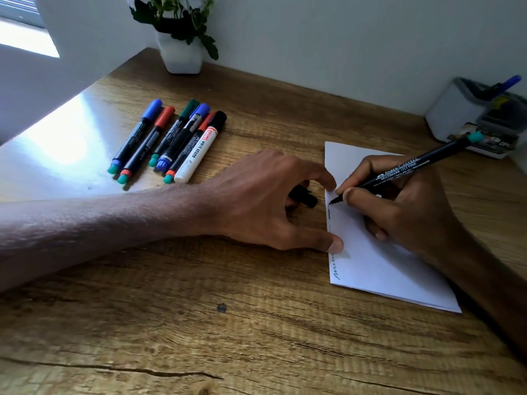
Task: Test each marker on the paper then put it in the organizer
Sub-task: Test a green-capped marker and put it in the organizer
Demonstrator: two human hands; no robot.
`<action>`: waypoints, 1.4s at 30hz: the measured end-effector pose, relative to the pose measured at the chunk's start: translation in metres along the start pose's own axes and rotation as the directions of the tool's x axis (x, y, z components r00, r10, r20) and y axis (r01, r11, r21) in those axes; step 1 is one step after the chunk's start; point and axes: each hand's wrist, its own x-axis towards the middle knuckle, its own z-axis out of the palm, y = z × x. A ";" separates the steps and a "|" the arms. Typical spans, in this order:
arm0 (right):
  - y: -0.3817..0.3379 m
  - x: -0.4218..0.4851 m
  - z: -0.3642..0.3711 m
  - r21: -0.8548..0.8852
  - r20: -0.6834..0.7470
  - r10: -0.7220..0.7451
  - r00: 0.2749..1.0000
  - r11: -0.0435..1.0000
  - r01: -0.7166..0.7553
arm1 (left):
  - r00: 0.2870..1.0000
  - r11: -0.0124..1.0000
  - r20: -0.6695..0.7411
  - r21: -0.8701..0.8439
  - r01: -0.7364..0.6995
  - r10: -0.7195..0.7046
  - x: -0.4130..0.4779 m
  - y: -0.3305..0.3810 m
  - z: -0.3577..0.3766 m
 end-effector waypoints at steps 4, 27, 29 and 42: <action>0.001 0.000 0.000 0.031 -0.013 0.026 1.000 0.999 -0.025 | 1.000 1.000 -0.001 0.003 -0.005 0.005 0.001 -0.001 0.000; -0.008 0.002 -0.014 0.341 -0.157 0.019 0.987 0.939 0.036 | 0.964 0.936 -0.252 -0.352 -0.008 -0.086 -0.005 -0.015 -0.004; -0.007 0.003 -0.017 0.356 -0.145 0.015 0.989 0.934 0.038 | 0.952 0.929 -0.280 -0.370 0.011 -0.123 -0.004 -0.020 -0.003; -0.011 0.003 -0.024 0.478 -0.063 -0.069 0.996 0.874 0.091 | 0.966 0.890 -0.214 -0.454 0.035 -0.147 -0.002 -0.021 -0.005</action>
